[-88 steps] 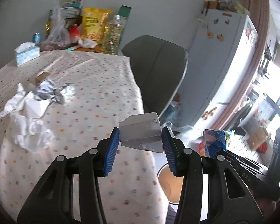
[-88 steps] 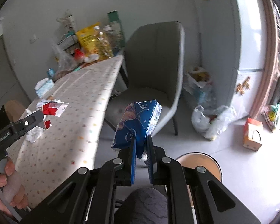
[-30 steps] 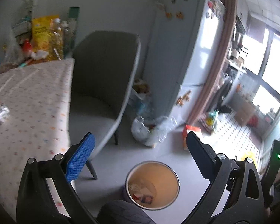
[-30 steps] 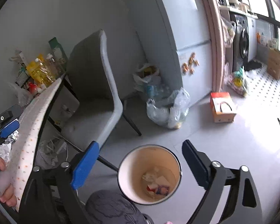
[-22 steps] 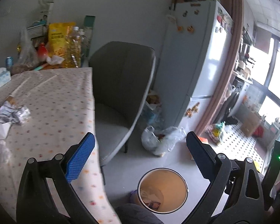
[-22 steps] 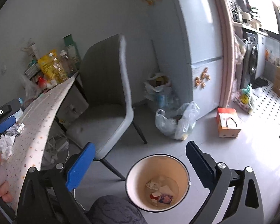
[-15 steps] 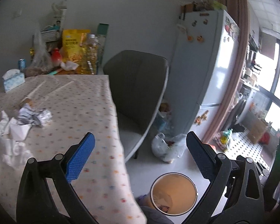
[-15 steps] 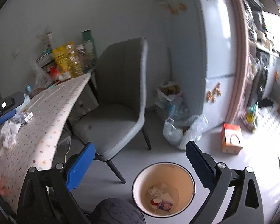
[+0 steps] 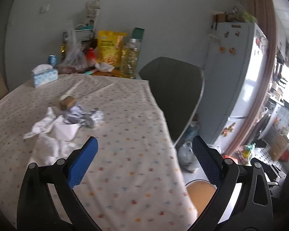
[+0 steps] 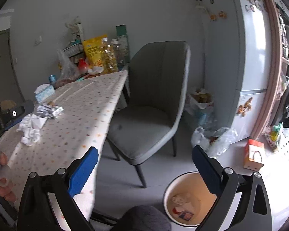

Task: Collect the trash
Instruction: 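Move both open tools back over the table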

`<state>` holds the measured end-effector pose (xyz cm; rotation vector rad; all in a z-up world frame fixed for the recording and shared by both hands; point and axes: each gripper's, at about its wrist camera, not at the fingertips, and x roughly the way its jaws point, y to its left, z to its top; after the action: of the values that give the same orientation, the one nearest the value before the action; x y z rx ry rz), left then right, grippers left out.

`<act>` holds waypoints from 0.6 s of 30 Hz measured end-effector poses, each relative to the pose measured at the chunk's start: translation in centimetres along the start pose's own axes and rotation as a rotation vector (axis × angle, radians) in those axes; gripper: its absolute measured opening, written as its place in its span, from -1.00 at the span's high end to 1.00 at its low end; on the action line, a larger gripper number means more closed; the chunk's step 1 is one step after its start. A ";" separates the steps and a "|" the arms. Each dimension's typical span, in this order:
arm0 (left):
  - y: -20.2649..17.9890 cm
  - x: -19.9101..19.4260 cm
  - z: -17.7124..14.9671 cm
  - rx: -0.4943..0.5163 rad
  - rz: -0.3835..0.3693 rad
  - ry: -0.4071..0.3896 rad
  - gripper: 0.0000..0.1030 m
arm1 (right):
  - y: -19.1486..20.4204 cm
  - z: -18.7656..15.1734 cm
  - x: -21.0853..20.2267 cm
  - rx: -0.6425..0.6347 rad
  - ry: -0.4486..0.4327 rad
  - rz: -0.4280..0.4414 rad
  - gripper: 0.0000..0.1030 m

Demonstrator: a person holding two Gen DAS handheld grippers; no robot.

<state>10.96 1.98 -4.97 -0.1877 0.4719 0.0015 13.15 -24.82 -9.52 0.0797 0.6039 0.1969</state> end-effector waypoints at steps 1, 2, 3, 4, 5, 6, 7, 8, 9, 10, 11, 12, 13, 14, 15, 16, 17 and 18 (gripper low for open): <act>0.8 -0.2 0.0 -0.016 0.009 0.001 -0.89 | 0.5 0.1 0.1 -0.002 0.003 0.010 -0.85; 1.3 -0.3 0.0 -0.027 0.017 0.002 -0.89 | 0.9 0.2 0.2 -0.003 0.006 0.018 -0.85; 1.9 -0.4 -0.1 -0.037 0.026 0.004 -0.89 | 1.4 0.3 0.4 -0.007 0.009 0.032 -0.85; 2.6 -0.6 -0.1 -0.044 0.041 0.006 -0.89 | 2.0 0.4 0.5 -0.011 0.010 0.045 -0.85; 3.1 -0.7 -0.2 -0.048 0.052 0.007 -0.89 | 2.5 0.5 0.6 -0.014 0.012 0.053 -0.85; 3.5 -0.8 -0.3 -0.055 0.062 0.008 -0.89 | 3.0 0.6 0.7 -0.017 0.014 0.063 -0.85; 4.3 -1.0 -0.3 -0.067 0.071 0.008 -0.89 | 3.5 0.8 0.9 -0.021 0.015 0.075 -0.85; 4.8 -1.1 -0.4 -0.075 0.077 0.010 -0.89 | 4.0 0.8 1.0 -0.025 0.015 0.083 -0.85; 5.3 -1.3 -0.4 -0.083 0.083 0.010 -0.89 | 4.6 0.9 1.1 -0.029 0.016 0.093 -0.85; 5.9 -1.5 -0.5 -0.089 0.091 0.009 -0.89 | 5.1 0.9 1.2 -0.034 0.018 0.102 -0.85; 6.3 -1.6 -0.5 -0.091 0.101 0.007 -0.89 | 5.6 1.0 1.4 -0.038 0.020 0.108 -0.85; 6.7 -1.8 -0.6 -0.093 0.117 0.006 -0.89 | 6.0 1.1 1.5 -0.041 0.022 0.115 -0.85; 7.3 -1.9 -0.6 -0.099 0.138 0.005 -0.89 | 6.5 1.2 1.6 -0.045 0.025 0.125 -0.85; 7.8 -2.1 -0.6 -0.105 0.148 0.005 -0.89 | 6.8 1.3 1.8 -0.047 0.028 0.131 -0.85; 8.6 -2.2 -0.7 -0.116 0.158 0.008 -0.89 | 7.3 1.4 2.0 -0.048 0.031 0.139 -0.85; 9.1 -2.2 -0.7 -0.124 0.164 0.012 -0.89 | 7.8 1.5 2.1 -0.048 0.034 0.148 -0.85; 9.6 -2.3 -0.8 -0.132 0.171 0.015 -0.89 | 8.2 1.6 2.3 -0.047 0.038 0.156 -0.85; 10.1 -2.3 -0.8 -0.139 0.180 0.018 -0.89 | 8.4 1.8 2.4 -0.045 0.041 0.165 -0.85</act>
<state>8.12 11.85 -6.46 -0.2816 0.5057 0.2090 14.77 -16.18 -8.33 0.0823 0.6338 0.3722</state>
